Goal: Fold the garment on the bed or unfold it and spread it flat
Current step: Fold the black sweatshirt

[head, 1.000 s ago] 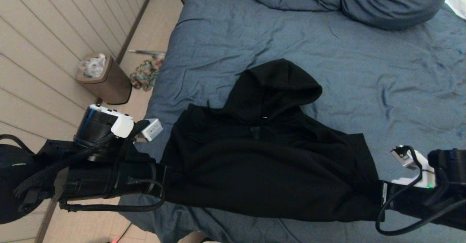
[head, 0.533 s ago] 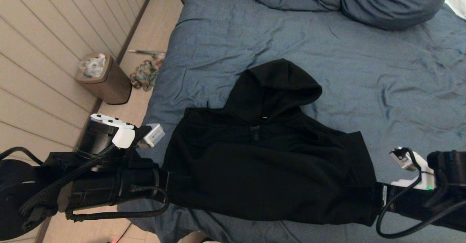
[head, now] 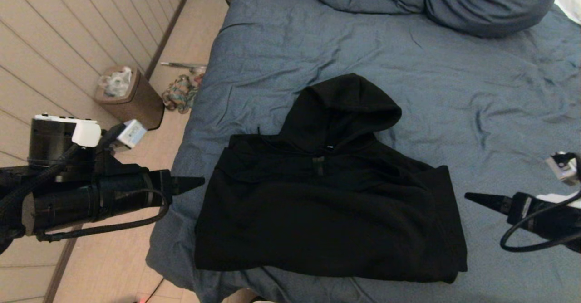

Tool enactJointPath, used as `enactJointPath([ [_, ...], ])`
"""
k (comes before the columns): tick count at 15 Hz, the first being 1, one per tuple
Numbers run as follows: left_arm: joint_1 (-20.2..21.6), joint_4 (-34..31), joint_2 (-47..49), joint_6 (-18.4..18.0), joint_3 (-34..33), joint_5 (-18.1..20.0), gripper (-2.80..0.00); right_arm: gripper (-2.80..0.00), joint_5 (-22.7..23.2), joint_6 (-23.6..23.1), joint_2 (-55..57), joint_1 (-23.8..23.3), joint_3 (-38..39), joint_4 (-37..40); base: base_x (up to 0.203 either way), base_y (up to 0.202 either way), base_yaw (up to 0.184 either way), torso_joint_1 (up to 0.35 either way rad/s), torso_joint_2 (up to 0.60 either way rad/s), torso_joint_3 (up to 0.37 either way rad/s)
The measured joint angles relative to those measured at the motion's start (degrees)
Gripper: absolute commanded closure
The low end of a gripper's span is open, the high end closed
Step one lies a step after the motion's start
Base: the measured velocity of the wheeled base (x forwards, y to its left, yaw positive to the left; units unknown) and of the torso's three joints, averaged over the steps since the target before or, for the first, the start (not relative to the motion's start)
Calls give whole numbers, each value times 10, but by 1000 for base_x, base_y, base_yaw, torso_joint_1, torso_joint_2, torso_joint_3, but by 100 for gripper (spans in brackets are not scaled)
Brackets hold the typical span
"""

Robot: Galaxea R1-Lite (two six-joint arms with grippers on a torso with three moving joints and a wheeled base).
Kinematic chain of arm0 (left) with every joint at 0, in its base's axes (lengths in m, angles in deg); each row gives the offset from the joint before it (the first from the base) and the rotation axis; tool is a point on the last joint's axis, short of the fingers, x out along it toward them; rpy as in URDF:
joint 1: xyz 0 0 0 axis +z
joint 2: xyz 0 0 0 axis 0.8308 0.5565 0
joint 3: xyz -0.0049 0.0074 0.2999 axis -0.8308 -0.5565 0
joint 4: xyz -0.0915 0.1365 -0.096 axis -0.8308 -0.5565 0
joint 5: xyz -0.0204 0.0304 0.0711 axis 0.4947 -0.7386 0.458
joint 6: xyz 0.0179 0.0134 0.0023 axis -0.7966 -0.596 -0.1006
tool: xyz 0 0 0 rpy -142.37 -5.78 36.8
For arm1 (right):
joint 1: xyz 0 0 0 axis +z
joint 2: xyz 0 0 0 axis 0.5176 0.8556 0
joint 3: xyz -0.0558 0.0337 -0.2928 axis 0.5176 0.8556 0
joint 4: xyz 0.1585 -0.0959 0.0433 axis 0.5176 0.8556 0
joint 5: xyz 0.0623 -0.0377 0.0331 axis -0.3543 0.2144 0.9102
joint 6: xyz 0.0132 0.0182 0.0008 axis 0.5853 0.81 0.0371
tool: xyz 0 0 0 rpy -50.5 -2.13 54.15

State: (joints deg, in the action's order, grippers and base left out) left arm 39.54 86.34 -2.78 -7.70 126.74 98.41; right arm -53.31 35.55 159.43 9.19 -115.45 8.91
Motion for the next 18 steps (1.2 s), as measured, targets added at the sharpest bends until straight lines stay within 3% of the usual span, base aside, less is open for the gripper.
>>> enactJointPath([
  [1,17,-6,-3,17,10,19,-186,0,4,3,-14,-14,-14,8,0,0,0,0,0,0],
  [2,29,-16,-4,28,18,27,0,0,5,11,-27,-23,-34,19,0,0,0,0,0,0],
  [6,79,-37,1,92,62,30,0,0,-1,83,-37,-22,-165,72,0,0,0,0,0,0],
  [8,115,-61,17,103,88,34,0,0,-31,109,-1,21,-252,112,0,0,0,0,0,0],
  [13,151,-66,59,121,113,47,0,0,-255,119,170,204,-447,166,0,0,0,0,0,0],
  [15,158,-56,78,120,115,47,0,0,-310,120,230,248,-520,177,0,0,0,0,0,0],
  [16,160,-52,85,119,113,47,0,-280,-328,121,256,262,-554,182,0,0,0,0,0,0],
  [18,161,-49,95,119,111,46,0,-280,-352,118,291,278,-600,187,0,0,0,0,0,0],
])
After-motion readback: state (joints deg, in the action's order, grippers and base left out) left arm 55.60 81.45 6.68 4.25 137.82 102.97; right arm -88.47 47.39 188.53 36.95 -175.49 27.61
